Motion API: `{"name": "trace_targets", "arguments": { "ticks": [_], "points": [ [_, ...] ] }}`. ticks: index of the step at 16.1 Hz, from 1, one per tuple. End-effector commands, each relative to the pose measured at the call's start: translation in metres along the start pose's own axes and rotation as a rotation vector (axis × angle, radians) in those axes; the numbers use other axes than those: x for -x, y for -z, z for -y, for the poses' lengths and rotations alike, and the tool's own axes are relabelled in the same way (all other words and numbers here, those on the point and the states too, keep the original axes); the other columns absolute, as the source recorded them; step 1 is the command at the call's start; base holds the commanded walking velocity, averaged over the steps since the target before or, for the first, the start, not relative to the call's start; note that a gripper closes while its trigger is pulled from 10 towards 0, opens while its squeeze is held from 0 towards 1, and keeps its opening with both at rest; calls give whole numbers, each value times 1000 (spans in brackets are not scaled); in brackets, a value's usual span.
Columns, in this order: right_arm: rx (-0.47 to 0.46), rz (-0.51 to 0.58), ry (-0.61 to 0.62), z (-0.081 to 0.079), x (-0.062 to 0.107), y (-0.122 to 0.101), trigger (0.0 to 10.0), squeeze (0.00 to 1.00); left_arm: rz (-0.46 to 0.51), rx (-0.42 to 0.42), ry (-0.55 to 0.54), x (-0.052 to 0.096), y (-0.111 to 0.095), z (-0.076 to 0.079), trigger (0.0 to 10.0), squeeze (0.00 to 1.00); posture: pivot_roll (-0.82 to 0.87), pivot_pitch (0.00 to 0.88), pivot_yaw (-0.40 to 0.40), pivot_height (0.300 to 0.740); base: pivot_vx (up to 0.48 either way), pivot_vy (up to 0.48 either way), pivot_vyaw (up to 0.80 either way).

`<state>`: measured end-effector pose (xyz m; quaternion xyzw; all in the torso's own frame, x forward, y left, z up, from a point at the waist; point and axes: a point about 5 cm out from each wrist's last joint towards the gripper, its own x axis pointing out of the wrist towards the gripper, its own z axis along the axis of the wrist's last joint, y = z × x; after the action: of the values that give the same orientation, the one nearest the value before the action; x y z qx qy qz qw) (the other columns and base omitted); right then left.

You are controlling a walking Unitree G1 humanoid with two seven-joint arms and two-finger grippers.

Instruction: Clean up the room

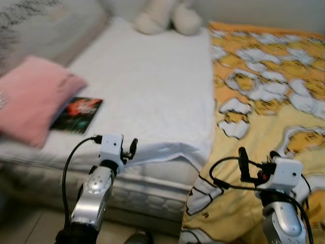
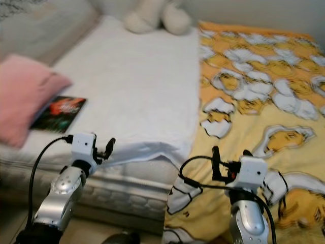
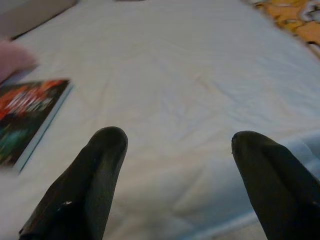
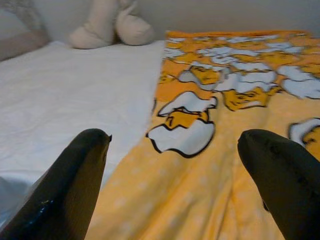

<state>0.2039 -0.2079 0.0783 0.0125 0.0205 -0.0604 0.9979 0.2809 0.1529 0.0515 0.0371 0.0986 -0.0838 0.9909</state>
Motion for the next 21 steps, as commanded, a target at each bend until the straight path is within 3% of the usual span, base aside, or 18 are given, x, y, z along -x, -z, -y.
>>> {"name": "trace_targets", "arguments": {
  "ticks": [1,7,12,18,21],
  "points": [
    [-19,-8,4,2,-3,0,10000,447,0,30,38,-2,0,9,10000,0,-39,2,9,740,0,0,644],
    [-41,1,-37,-10,-14,-1,10000,498,52,-23,91,-10,-14,18,10000,0,-19,11,0,740,0,0,607],
    [-36,-3,-69,-12,-17,0,10000,522,61,27,101,-17,-20,23,10000,0,-25,18,-9,740,0,0,589],
    [-48,-9,-91,-12,-17,1,10000,525,66,67,92,-15,-20,26,10000,0,-23,19,-14,740,0,422,558],
    [-48,-17,-99,-13,-17,3,10000,545,69,70,88,-14,-20,25,10000,0,-21,23,-13,740,0,0,550]
  ]
}}
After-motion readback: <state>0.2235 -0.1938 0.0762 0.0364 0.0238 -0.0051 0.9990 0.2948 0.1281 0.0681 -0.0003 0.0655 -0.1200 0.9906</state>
